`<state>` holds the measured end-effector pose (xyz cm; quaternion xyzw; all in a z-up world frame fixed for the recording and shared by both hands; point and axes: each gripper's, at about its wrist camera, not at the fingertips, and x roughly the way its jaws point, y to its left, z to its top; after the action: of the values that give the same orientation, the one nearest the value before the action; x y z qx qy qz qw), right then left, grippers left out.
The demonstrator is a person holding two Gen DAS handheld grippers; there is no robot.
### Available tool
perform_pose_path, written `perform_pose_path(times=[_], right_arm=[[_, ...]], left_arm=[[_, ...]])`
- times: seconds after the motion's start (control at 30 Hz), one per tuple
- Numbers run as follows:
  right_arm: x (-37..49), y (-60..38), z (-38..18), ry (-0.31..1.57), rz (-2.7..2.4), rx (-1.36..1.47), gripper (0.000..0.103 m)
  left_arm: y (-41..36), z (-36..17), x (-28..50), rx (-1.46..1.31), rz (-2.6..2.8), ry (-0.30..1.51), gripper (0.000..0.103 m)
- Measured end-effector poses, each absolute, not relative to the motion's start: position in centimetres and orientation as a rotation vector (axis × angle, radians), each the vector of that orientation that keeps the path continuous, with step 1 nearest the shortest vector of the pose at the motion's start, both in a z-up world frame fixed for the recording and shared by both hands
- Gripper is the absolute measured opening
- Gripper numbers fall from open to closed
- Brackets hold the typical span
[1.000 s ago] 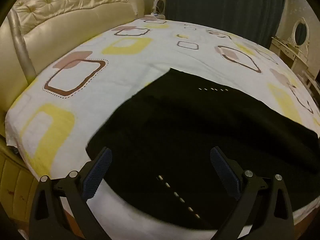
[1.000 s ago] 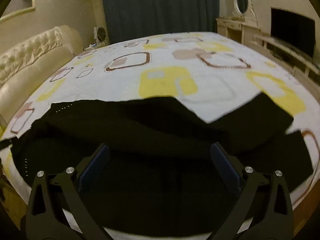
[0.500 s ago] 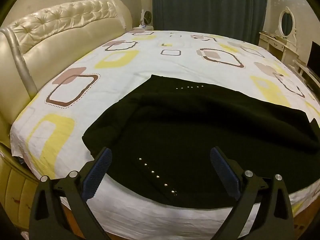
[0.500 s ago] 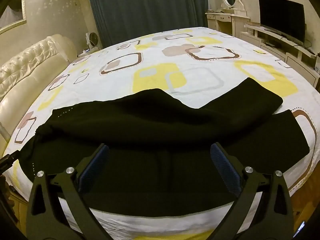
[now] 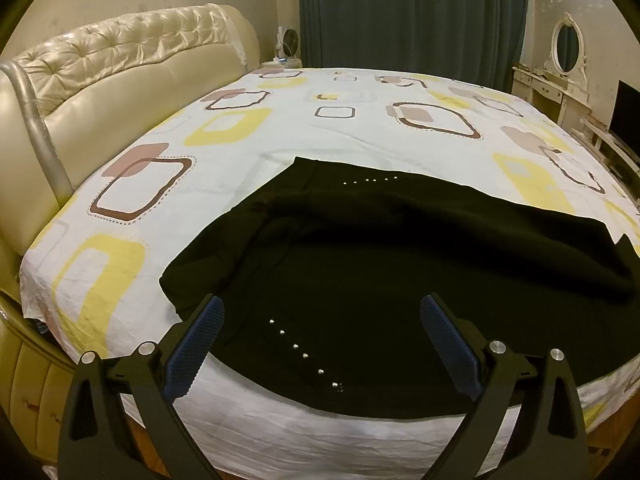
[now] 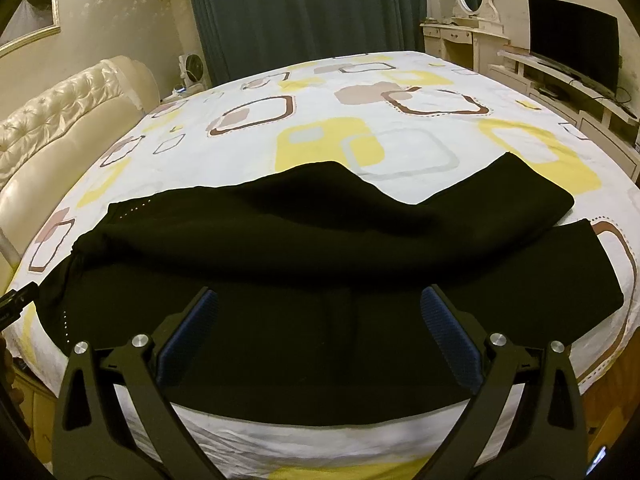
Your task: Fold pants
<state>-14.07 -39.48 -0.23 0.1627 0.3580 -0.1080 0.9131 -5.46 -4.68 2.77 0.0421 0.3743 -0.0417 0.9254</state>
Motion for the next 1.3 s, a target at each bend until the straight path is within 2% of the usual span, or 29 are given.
perform_pose_path(times=[1.3], right_arm=[[-14.1,-38.7,-1.4,0.762,-0.226,0.334,0.101]], left_arm=[[-6.1,3.1,-5.8,0.093,-0.088,0.748,0.098]])
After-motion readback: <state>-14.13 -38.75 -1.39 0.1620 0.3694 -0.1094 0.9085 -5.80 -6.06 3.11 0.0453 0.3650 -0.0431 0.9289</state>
